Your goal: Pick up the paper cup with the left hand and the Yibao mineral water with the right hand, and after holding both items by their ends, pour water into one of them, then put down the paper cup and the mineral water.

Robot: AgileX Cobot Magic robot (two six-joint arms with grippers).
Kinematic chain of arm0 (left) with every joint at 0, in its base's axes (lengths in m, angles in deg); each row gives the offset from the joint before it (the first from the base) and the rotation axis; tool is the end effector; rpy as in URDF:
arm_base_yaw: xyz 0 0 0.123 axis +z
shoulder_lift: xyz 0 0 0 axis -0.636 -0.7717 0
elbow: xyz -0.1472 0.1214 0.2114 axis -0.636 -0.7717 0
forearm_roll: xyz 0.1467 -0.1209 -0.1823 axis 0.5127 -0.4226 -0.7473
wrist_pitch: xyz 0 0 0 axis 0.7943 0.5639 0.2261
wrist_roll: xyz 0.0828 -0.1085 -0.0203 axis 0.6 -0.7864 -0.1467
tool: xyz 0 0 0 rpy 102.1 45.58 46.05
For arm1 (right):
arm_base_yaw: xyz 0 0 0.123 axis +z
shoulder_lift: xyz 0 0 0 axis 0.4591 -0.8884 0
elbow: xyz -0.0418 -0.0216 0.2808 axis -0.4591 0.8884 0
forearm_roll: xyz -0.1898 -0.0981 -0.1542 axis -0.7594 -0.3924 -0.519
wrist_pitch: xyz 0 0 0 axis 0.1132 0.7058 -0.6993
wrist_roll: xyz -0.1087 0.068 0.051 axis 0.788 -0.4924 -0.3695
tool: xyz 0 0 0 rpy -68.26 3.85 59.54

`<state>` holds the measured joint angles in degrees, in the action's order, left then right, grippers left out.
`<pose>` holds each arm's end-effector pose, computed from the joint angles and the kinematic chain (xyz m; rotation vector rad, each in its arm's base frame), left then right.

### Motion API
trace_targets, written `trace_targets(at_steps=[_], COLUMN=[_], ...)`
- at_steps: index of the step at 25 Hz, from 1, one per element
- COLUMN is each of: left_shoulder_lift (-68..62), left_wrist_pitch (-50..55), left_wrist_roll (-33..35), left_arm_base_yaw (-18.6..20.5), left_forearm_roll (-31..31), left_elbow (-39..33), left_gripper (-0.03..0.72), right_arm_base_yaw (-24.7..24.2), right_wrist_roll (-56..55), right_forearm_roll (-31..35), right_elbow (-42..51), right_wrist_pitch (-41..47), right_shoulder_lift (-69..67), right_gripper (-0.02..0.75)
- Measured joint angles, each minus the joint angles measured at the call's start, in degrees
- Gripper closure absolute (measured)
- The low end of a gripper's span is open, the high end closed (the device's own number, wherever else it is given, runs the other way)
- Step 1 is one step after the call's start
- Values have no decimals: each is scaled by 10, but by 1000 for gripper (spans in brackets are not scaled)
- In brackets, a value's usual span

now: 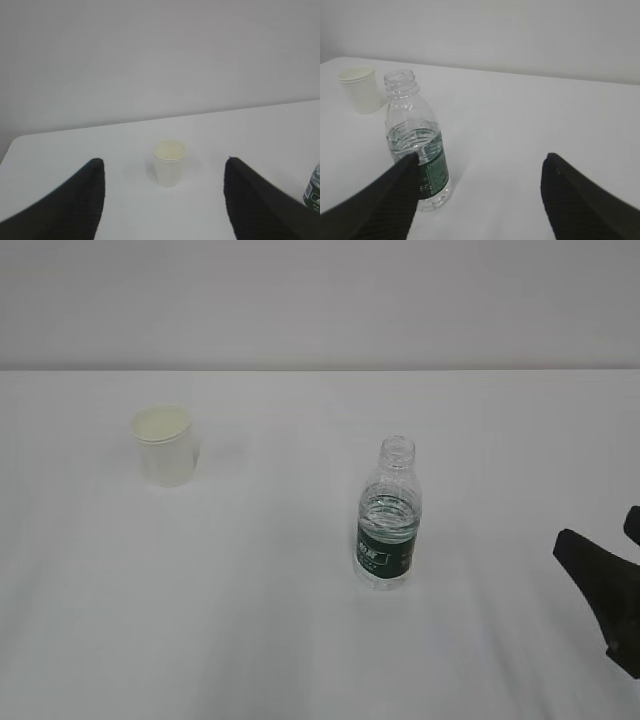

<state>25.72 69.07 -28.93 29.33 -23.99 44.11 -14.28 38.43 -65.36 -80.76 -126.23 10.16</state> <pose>0.1076 -0.0239 0.3315 0.1447 1.6744 -0.1877 0.1872 0.0627 0.1568 -0.2991 1.7218 0.2848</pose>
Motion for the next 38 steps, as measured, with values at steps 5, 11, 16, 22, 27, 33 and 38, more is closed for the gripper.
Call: trace_targets(at_steps=[5, 11, 16, 22, 27, 33, 38], left_shoulder_lift=[0, 0, 0, 0, 0, 0, 0], left_wrist_pitch=[0, 0, 0, 0, 0, 0, 0], left_wrist_roll=[0, 0, 0, 0, 0, 0, 0], left_arm_base_yaw=[0, 0, 0, 0, 0, 0, 0], left_forearm_roll=[0, 1, 1, 1, 3, 5, 6], left_elbow=[0, 0, 0, 0, 0, 0, 0], left_gripper=[163, 166, 167, 167, 167, 167, 168], right_arm_base_yaw=[0, 0, 0, 0, 0, 0, 0], right_wrist_roll=[0, -1, -1, -2, -2, 6, 27], right_forearm_roll=[-1, -14, -16, -56, -65, -65, -67], right_elbow=[0, 0, 0, -7, -8, -23, -48], right_wrist_pitch=[-7, -83, -155, -163, -165, -168, -169], right_shoulder_lift=[-35, -112, -212, -313, -335, -335, -336], right_gripper=[167, 167, 167, 167, 167, 166, 166])
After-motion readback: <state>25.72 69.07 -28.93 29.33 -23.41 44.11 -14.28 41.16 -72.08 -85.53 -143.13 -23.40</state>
